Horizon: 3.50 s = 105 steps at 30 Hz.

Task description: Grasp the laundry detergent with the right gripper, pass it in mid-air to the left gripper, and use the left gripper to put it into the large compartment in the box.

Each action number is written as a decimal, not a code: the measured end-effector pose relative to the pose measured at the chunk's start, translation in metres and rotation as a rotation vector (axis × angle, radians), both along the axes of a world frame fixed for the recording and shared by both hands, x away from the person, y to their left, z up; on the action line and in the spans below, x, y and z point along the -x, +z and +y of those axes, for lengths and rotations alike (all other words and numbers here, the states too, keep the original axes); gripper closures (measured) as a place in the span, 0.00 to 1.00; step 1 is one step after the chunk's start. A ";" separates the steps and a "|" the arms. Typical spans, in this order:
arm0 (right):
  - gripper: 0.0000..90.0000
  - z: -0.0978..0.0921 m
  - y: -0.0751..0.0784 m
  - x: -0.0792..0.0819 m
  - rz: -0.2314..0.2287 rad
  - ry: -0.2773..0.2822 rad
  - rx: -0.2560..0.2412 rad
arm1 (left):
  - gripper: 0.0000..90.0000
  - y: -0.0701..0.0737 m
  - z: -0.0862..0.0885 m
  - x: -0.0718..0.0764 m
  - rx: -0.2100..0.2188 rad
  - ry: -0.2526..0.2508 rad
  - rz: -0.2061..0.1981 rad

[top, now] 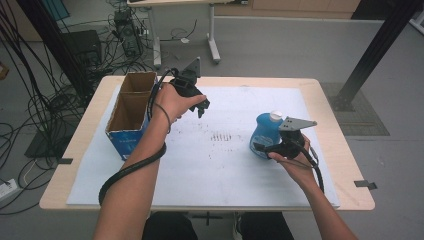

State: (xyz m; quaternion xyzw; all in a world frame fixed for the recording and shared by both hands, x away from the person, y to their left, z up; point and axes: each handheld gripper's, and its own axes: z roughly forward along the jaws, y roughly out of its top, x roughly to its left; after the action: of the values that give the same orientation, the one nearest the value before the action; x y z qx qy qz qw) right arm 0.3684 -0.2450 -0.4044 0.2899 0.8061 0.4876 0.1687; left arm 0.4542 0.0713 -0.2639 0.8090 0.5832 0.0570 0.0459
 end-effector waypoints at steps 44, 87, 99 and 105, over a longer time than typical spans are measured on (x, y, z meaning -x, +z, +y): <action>0.46 -0.010 -0.009 -0.008 -0.016 0.009 0.020 | 0.06 -0.004 -0.003 -0.004 -0.002 0.002 -0.004; 0.47 -0.011 -0.011 -0.008 -0.034 0.014 0.014 | 0.06 -0.003 -0.004 -0.004 -0.011 -0.005 -0.003; 0.47 -0.010 -0.011 -0.008 -0.033 0.012 0.014 | 0.06 -0.003 -0.005 -0.004 -0.015 -0.011 0.000; 0.47 -0.011 -0.011 -0.008 -0.035 0.017 0.013 | 0.06 -0.002 -0.006 -0.004 -0.015 -0.010 -0.004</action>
State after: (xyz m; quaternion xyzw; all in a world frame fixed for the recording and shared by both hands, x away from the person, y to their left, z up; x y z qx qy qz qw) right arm 0.3766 -0.2557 -0.4154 0.2731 0.8086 0.4888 0.1807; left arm 0.4586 0.0651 -0.2661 0.8121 0.5787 0.0628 0.0413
